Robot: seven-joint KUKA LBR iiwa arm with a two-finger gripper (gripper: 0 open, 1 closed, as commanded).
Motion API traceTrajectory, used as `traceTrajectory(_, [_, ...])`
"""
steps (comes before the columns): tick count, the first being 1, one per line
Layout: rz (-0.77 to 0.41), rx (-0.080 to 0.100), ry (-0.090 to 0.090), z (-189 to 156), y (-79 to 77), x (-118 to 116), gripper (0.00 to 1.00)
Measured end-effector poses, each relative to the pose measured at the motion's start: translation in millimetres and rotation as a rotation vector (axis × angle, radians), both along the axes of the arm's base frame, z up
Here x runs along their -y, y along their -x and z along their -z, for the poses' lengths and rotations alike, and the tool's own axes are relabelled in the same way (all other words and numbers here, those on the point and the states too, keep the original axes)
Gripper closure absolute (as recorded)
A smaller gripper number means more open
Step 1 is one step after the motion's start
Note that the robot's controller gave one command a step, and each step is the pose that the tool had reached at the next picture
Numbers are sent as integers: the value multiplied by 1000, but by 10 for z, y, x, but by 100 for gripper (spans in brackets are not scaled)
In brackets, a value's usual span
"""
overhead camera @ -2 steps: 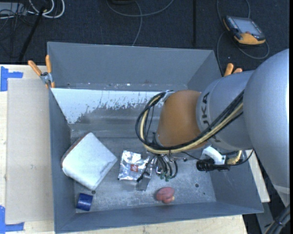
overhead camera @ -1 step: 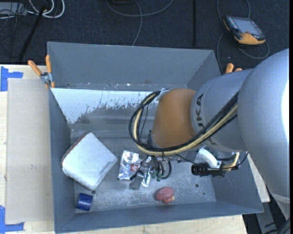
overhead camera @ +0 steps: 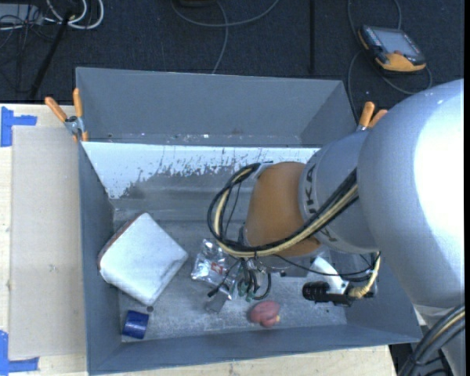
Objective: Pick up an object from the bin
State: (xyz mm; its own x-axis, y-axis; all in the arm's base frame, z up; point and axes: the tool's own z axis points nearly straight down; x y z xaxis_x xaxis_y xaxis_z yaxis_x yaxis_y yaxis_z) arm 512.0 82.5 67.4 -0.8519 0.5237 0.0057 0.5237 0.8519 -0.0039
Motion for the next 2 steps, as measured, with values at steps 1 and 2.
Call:
traceTrajectory(1, [0,-2,0,6,3,-1,0])
traceTrajectory(2, [1,-1,0,1,0,3,100])
